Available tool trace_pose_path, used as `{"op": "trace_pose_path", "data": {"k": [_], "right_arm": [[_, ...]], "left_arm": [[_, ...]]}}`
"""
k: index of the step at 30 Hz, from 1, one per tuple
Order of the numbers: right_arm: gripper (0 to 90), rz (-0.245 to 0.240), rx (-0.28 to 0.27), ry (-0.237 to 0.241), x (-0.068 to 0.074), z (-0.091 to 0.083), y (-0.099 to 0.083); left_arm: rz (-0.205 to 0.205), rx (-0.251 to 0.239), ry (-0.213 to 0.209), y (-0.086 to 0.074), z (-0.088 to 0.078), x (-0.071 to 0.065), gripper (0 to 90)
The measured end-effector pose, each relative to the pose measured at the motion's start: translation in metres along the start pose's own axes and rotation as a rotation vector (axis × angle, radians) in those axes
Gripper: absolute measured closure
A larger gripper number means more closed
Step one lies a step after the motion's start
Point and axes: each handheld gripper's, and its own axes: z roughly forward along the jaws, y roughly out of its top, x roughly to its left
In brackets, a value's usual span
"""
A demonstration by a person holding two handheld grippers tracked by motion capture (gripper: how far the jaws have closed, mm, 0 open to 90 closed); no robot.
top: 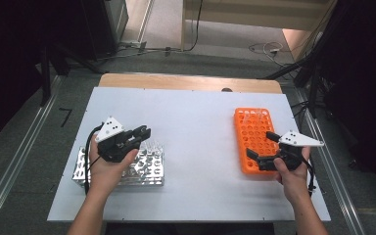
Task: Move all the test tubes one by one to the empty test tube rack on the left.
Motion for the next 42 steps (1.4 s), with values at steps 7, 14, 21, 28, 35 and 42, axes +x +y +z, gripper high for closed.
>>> {"op": "trace_pose_path", "data": {"k": [7,14,21,28,35,42], "right_arm": [[0.0,0.005,-0.018,-0.011,-0.001,-0.002,0.000],[0.0,0.003,-0.020,-0.012,-0.002,-0.002,0.000],[0.0,0.005,-0.021,-0.014,-0.002,-0.003,0.001],[0.0,0.001,-0.023,-0.014,-0.002,-0.003,0.001],[0.0,-0.002,-0.024,-0.014,-0.002,-0.003,0.001],[0.0,0.003,-0.015,-0.017,-0.002,-0.002,0.000]], "left_arm": [[-0.009,0.023,0.005,-0.005,0.004,0.001,76.1],[-0.012,0.035,-0.003,-0.008,0.007,0.001,76.1],[-0.013,0.050,0.004,-0.011,0.008,0.000,76.1],[-0.007,0.059,0.017,-0.013,0.009,0.000,76.1],[0.008,0.068,0.021,-0.013,0.010,-0.002,75.9],[0.006,0.128,0.023,-0.014,0.013,-0.002,75.4]]}}
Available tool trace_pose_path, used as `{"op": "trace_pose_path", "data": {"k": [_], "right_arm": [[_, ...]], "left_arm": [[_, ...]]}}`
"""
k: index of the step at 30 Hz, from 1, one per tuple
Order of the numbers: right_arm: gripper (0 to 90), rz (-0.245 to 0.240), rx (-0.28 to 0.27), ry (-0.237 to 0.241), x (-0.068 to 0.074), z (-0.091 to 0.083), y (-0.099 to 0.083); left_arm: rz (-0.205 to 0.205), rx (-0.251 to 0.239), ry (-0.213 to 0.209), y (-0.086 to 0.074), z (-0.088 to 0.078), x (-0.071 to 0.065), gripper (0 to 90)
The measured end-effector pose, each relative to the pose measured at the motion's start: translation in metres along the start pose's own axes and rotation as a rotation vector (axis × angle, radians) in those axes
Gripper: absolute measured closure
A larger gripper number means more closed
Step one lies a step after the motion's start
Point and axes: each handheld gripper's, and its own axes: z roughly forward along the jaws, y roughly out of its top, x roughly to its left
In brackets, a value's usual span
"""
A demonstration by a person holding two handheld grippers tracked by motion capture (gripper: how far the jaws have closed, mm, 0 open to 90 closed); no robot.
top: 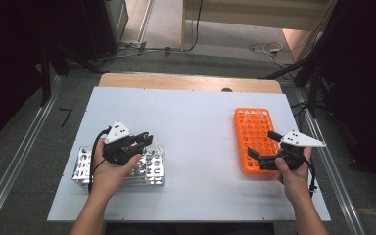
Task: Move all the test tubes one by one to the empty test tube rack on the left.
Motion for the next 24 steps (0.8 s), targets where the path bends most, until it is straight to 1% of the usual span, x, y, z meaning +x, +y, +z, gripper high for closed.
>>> {"op": "trace_pose_path", "data": {"k": [1,6,9,15,17,19,21,22,24], "right_arm": [[0.0,0.002,0.000,0.000,0.000,0.000,0.000],[0.0,0.002,-0.003,-0.002,0.000,-0.001,0.000],[0.0,0.001,-0.002,-0.002,-0.001,-0.001,0.000],[0.0,0.001,-0.002,-0.001,-0.001,-0.001,0.000],[0.0,0.001,-0.001,-0.001,-0.001,-0.001,0.000],[0.0,0.000,-0.002,-0.001,-0.001,-0.001,0.000],[0.0,0.001,-0.003,-0.001,-0.002,-0.001,0.000],[0.0,0.001,-0.004,-0.001,-0.002,-0.001,0.000],[0.0,0.002,-0.003,-0.002,-0.002,-0.001,0.000]], "left_arm": [[0.001,0.012,0.001,0.000,0.001,-0.001,75.3],[0.003,0.025,-0.008,-0.001,0.002,-0.002,74.1],[0.003,0.036,-0.008,0.000,0.003,-0.003,71.7],[-0.004,0.041,-0.010,-0.001,0.002,-0.002,70.0],[-0.009,0.035,-0.006,0.000,0.001,-0.001,68.6],[-0.021,0.020,-0.010,0.001,-0.002,0.000,65.9],[-0.039,0.000,-0.031,0.002,-0.005,0.001,64.4],[-0.041,-0.009,-0.035,0.002,-0.006,0.002,61.7],[-0.043,-0.023,-0.039,0.003,-0.009,0.002,59.7]]}}
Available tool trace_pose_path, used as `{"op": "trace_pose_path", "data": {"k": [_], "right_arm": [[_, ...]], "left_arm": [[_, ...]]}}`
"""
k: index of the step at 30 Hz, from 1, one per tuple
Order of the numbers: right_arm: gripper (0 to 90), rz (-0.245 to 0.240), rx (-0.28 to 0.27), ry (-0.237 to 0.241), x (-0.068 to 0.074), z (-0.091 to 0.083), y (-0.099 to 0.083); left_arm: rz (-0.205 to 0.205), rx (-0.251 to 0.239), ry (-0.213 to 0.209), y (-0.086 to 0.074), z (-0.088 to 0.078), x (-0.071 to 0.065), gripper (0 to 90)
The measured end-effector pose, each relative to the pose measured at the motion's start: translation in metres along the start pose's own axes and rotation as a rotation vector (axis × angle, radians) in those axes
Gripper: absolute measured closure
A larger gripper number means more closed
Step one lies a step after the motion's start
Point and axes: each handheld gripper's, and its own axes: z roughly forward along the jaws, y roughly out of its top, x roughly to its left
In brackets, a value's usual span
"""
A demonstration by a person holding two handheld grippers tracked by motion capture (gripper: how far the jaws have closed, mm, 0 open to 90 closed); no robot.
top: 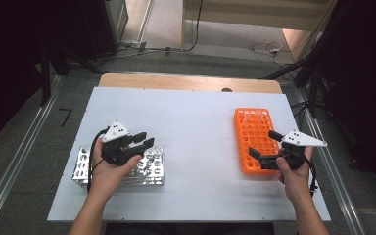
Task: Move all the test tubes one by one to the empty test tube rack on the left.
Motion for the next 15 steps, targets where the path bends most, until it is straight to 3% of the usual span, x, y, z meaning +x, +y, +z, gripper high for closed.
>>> {"op": "trace_pose_path", "data": {"k": [5,8,15], "right_arm": [[0.0,0.002,0.003,0.002,0.000,0.000,0.000],[0.0,0.005,0.003,-0.001,-0.001,0.001,0.001],[0.0,0.014,0.001,-0.017,-0.006,0.003,0.001]], "left_arm": [[0.003,-0.048,-0.009,0.003,-0.006,-0.001,46.0],[-0.006,-0.077,-0.030,0.006,-0.008,-0.003,39.5],[0.019,-0.104,-0.092,0.010,-0.005,-0.013,26.9]]}}
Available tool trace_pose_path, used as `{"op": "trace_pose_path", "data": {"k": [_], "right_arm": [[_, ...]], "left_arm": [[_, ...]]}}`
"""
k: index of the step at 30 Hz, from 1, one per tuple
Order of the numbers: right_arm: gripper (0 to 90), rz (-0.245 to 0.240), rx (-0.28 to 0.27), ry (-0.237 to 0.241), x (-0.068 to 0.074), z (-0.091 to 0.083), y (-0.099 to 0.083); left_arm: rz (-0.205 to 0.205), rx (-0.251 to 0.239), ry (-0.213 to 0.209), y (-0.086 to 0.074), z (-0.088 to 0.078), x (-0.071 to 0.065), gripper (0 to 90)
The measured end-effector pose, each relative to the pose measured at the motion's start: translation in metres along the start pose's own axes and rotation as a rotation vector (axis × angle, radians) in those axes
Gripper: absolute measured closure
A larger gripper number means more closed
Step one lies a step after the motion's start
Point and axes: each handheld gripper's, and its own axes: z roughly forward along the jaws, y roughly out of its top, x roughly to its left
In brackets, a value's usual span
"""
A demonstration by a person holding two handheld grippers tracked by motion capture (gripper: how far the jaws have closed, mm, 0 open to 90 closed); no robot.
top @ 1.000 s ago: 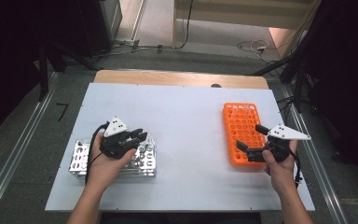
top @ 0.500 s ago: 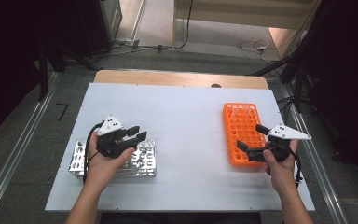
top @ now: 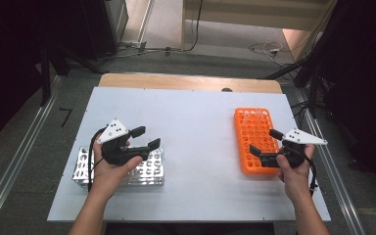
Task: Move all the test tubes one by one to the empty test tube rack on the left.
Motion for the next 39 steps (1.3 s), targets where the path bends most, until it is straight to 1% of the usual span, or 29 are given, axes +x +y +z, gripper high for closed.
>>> {"op": "trace_pose_path", "data": {"k": [4,6,8,10,12,13,16,17,19,22,24,26,29,32,34,35,39], "right_arm": [[0.0,0.010,0.000,-0.006,-0.006,0.002,0.001],[0.0,0.021,0.001,-0.009,-0.010,0.005,0.001],[3.3,0.037,0.001,-0.020,-0.014,0.007,0.001],[4.8,0.049,0.011,-0.017,-0.019,0.012,0.000],[10.7,0.062,0.022,-0.048,-0.023,0.016,-0.001],[13.7,0.071,0.026,-0.069,-0.025,0.019,-0.001],[27.0,0.099,0.058,-0.148,-0.030,0.028,0.000],[30.5,0.102,0.063,-0.159,-0.032,0.031,0.002],[37.7,0.112,0.085,-0.199,-0.037,0.037,0.005],[44.2,0.129,0.129,-0.239,-0.043,0.048,0.009],[48.2,0.137,0.142,-0.252,-0.046,0.053,0.010],[50.6,0.147,0.167,-0.254,-0.049,0.058,0.011],[55.9,0.149,0.190,-0.250,-0.052,0.065,0.010],[58.8,0.166,0.218,-0.245,-0.055,0.070,0.009],[61.3,0.170,0.224,-0.246,-0.056,0.071,0.010],[62.7,0.167,0.228,-0.248,-0.056,0.072,0.010],[64.7,0.118,0.263,-0.274,-0.052,0.077,0.011]], "left_arm": [[-0.011,-0.014,-0.028,0.001,0.002,-0.004,22.1],[-0.004,-0.018,-0.033,0.002,0.004,-0.007,19.9],[-0.001,-0.015,-0.045,0.002,0.006,-0.010,17.5],[0.002,-0.017,-0.049,0.002,0.007,-0.013,13.9],[0.005,-0.020,-0.065,0.002,0.009,-0.016,11.4],[0.009,-0.019,-0.065,0.003,0.010,-0.017,9.3],[0.013,-0.015,-0.078,0.002,0.014,-0.021,4.8],[0.014,-0.013,-0.082,0.002,0.015,-0.022,3.1],[0.017,-0.010,-0.089,0.002,0.017,-0.025,2.4],[0.021,-0.010,-0.093,0.002,0.019,-0.028,2.2],[0.024,-0.011,-0.098,0.002,0.019,-0.029,2.2],[0.024,-0.011,-0.095,0.002,0.019,-0.030,2.1],[0.025,-0.009,-0.100,0.002,0.018,-0.029,1.2],[0.024,-0.008,-0.104,0.002,0.019,-0.030,1.2],[0.023,-0.008,-0.110,0.002,0.019,-0.030,1.1],[0.026,-0.008,-0.111,0.002,0.020,-0.031,1.1],[0.028,0.001,-0.120,0.002,0.022,-0.032,0.7]]}}
